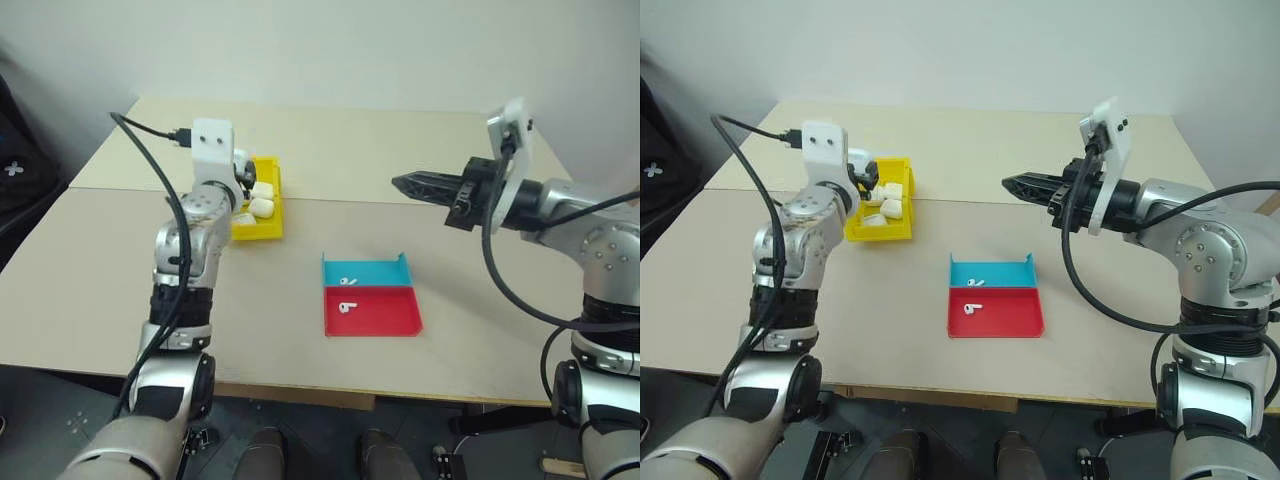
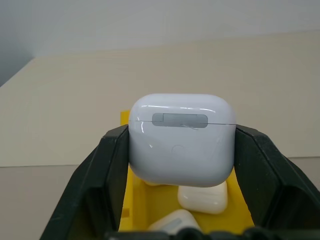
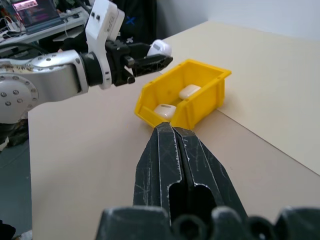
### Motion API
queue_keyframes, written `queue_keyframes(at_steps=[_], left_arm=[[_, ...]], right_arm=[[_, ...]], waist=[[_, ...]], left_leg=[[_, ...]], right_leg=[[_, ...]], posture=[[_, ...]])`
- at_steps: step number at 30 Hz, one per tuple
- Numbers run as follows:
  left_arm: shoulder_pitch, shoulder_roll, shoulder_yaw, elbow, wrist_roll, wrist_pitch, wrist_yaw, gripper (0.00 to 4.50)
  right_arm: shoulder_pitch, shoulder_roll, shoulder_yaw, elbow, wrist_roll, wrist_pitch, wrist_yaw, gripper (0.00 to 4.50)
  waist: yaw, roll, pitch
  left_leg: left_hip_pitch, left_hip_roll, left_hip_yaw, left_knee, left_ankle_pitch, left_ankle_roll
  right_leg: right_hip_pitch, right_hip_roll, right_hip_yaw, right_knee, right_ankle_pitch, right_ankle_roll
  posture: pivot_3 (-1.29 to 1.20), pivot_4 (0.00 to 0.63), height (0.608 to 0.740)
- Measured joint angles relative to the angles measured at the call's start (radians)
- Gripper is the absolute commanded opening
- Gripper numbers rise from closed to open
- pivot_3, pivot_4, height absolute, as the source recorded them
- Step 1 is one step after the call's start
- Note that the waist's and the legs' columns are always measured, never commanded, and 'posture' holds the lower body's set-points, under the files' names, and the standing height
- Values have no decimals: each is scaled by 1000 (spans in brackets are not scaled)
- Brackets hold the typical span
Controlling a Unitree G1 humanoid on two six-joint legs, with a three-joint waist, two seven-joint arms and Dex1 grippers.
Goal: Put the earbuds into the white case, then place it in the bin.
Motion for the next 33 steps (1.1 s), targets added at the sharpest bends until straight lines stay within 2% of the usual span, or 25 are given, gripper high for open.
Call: queue_keyframes(at_steps=[5,10,11,17,22,28,30,33], left_arm=[[-36,-18,5,159,9,-65,2,2778],[-36,-19,-1,228,27,-122,-17,4392],[-36,-19,1,236,30,-133,-17,4473],[-32,-22,-5,226,39,-175,-30,4473],[-11,-29,11,129,19,-224,-69,4473],[133,10,10,-9,-21,-253,-204,4473],[178,41,-5,-55,-17,-254,-240,4473],[259,93,4,-128,-39,-233,-308,4473]], right_arm=[[24,-3,12,-14,0,0,-19,37],[41,-11,12,-34,0,3,-39,0],[41,-14,12,-41,1,3,-42,0],[43,-22,19,-43,0,3,-44,0],[42,-25,47,-43,-4,3,-42,0],[47,-45,55,-42,-19,-7,-27,0],[87,-76,62,-70,-43,-44,1,0],[227,-134,73,-138,-120,-199,86,0]], waist=[[-4,0,0],[-5,0,0],[-4,0,0],[-4,0,0],[-5,0,0],[-5,0,0],[-3,0,0],[0,0,0]], left_leg=[[0,0,0,0,0,0],[0,0,0,0,0,0],[0,0,0,0,0,0],[0,0,0,0,0,0],[0,0,0,0,0,0],[1,0,0,0,0,0],[1,0,0,0,0,0],[0,0,0,0,0,0]], right_leg=[[0,0,0,0,0,0],[-1,0,0,1,0,0],[-1,0,0,1,0,0],[0,0,0,1,0,0],[0,0,0,1,0,0],[0,0,1,1,0,0],[0,0,1,1,0,0],[0,0,0,0,0,0]], posture=[[0,150,740],[0,150,740],[0,150,740],[0,150,740],[0,150,740],[0,150,740],[0,150,740],[0,150,740]])
